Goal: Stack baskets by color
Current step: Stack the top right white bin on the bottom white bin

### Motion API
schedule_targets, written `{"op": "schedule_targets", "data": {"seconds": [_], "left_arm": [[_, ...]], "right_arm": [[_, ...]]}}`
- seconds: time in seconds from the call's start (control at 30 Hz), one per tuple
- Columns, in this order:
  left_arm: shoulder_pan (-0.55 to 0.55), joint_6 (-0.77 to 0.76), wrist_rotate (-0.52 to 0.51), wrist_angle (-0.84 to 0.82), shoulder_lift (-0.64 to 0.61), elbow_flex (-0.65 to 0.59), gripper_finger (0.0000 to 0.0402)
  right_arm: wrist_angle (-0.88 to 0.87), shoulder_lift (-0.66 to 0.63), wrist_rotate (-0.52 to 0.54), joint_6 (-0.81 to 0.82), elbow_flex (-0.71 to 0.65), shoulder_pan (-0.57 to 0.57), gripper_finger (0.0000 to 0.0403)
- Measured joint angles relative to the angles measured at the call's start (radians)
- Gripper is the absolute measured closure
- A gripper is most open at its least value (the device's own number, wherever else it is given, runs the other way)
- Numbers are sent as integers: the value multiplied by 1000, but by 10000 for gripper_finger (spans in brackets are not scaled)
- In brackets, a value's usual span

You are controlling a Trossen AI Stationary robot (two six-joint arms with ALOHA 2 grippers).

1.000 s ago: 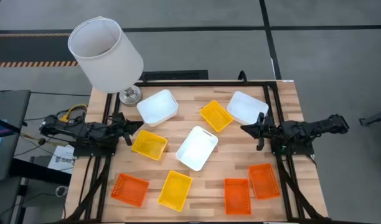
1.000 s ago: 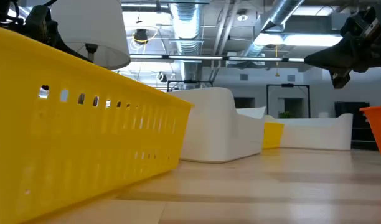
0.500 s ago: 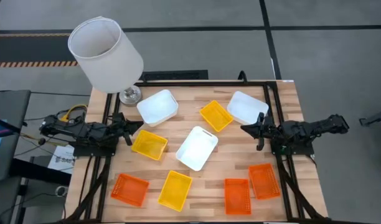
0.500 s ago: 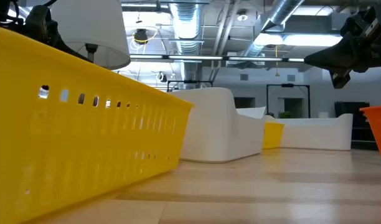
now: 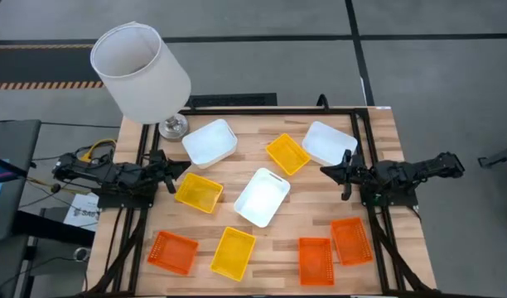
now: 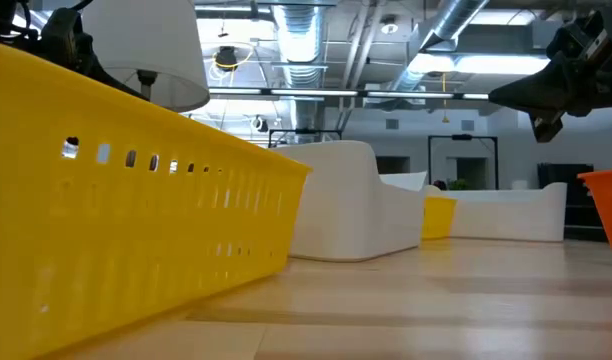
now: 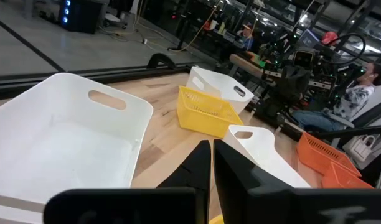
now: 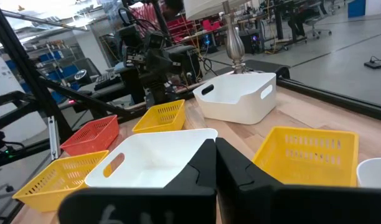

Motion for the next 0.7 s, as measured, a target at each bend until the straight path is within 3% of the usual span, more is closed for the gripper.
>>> {"op": "schedule_targets", "data": {"seconds": [0.4,0.53,0.7], "left_arm": [[0,11,-35,24,0,-2,395],[0,-50,-35,29,0,-2,395],[0,-147,-35,32,0,-2,395]], "right_arm": [[11,0,0,7,-1,-8,390],[52,0,1,146,-5,-7,390],[75,0,1,199,-6,-10,390]]}}
